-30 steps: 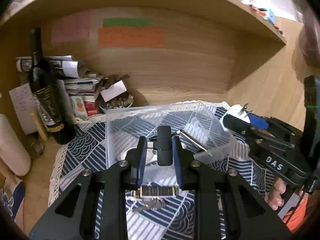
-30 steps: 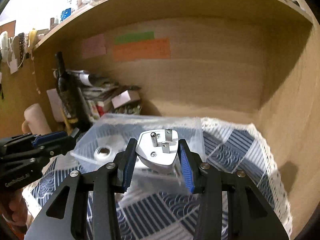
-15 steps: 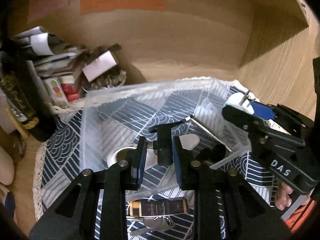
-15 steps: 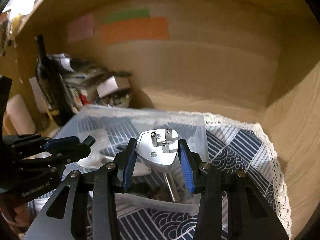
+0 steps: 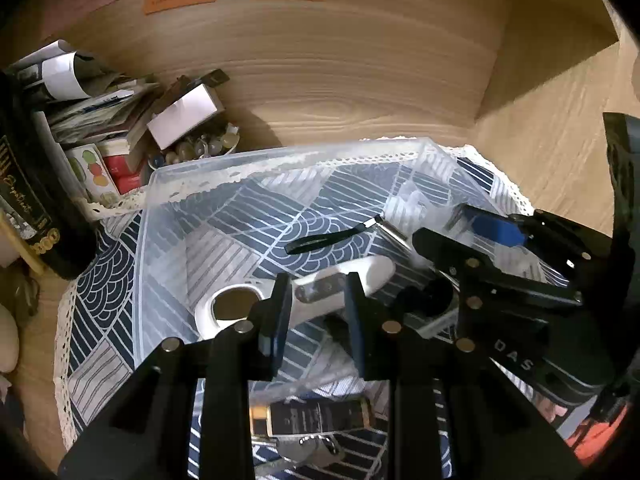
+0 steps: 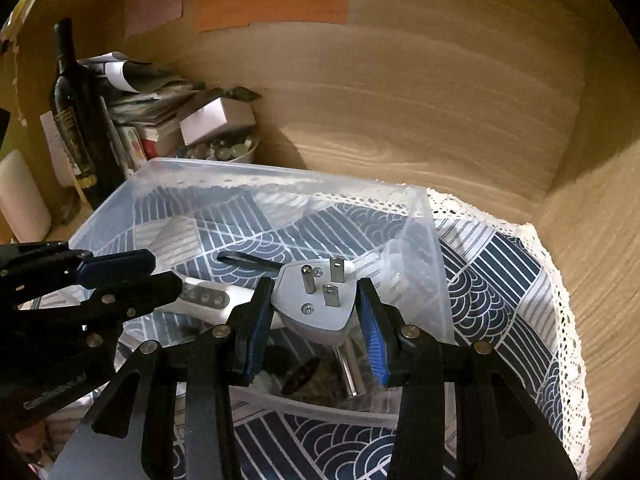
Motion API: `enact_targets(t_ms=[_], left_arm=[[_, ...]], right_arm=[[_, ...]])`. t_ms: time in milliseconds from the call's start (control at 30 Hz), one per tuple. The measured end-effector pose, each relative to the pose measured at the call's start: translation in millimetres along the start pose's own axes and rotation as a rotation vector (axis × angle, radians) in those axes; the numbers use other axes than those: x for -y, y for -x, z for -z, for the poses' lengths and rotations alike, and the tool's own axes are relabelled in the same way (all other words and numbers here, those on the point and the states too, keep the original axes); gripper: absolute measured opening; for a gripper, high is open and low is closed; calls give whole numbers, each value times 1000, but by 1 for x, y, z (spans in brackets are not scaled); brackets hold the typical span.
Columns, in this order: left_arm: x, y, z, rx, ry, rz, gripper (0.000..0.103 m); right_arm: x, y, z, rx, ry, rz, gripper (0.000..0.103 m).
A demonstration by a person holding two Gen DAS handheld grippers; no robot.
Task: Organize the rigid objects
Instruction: 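Lower the plug and black item into the clear box and open both tools, then grasp the black-and-gold key fob with the right tool while the left tool grips the keys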
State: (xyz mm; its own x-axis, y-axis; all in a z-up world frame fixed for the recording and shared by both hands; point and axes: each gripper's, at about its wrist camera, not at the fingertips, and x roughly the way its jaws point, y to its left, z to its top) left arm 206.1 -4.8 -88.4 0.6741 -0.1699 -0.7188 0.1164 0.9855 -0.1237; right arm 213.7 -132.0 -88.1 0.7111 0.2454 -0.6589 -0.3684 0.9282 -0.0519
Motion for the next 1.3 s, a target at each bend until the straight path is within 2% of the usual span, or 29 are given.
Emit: enact_targets(t_ms=[133,167,267,333,467,633,867,1000,1167,1300], left_arm=[[-2,19,0,37,6,-4,43],[-3,25,1,51,8,-5,44],[-8,45,3,91,6,-19,50],[-14,59,7,119,9,-38,60],[-29,78,20,140,31,-60,62],[-49,87,45,112,60,-96,66],[-73,79,83,27,116,-117,66],[-80,74,93,10,156,-94,66],[-79,70,100,2,162,-80,66],[-75,67,103,-6,155,-71,66]], right_arm=[[0,10,-1,13,-8,-19,41],[0,14,-2,21,-11,-22,44],[-6,32,-2,56,-1,-35,45],[-11,42,0,73,14,-49,45],[-28,58,8,85,62,-98,45],[-50,60,24,51,89,-154,45],[-73,26,43,-93,139,-213,45],[-81,7,44,-179,164,-237,45],[-88,-11,41,-235,190,-255,43],[-93,-14,41,-236,199,-275,39]])
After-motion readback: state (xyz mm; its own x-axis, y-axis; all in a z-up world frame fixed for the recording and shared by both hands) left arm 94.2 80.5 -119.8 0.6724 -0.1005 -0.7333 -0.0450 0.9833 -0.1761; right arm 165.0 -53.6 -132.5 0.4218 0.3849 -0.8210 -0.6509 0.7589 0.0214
